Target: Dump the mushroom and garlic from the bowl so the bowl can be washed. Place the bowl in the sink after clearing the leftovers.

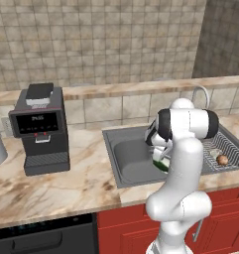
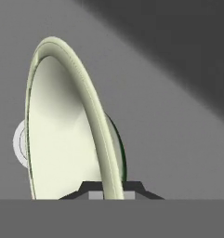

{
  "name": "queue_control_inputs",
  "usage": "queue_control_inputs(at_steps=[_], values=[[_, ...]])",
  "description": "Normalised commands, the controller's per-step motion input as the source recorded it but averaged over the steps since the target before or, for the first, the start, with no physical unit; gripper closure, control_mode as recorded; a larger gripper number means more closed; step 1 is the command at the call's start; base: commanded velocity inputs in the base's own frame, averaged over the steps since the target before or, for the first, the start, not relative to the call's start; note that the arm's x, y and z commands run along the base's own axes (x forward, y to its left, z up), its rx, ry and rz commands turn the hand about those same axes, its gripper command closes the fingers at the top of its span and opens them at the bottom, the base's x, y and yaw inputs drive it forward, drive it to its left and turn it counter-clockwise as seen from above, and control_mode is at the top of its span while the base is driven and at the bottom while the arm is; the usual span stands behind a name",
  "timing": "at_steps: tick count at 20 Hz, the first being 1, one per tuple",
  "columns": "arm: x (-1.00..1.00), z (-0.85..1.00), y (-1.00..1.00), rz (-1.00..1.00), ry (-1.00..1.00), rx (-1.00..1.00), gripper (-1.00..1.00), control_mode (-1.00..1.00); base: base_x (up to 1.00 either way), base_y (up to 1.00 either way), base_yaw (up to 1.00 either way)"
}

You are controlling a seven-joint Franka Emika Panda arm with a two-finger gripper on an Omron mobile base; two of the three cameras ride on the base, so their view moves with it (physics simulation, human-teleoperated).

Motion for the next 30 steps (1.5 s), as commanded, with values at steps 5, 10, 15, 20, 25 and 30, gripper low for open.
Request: queue_control_inputs(at_steps=[5,10,15,20,25,30], values=[[0.02,-0.51,0.14,-0.07,0.06,0.00,1.00,-1.00,0.00,0.00,0.00],[0.01,-0.38,0.22,-0.04,0.04,0.00,1.00,-1.00,0.00,0.00,0.00],[0.17,-0.06,0.13,-0.05,0.01,0.00,-1.00,-1.00,0.00,0.00,0.00],[-0.01,0.23,0.02,0.00,0.00,0.00,-1.00,-1.00,0.00,0.00,0.00],[-0.13,0.86,0.16,-0.03,-0.10,0.00,-1.00,-1.00,0.00,0.00,0.00],[-0.36,1.00,0.11,-0.06,-0.22,0.00,-1.00,-1.00,0.00,0.00,0.00]])
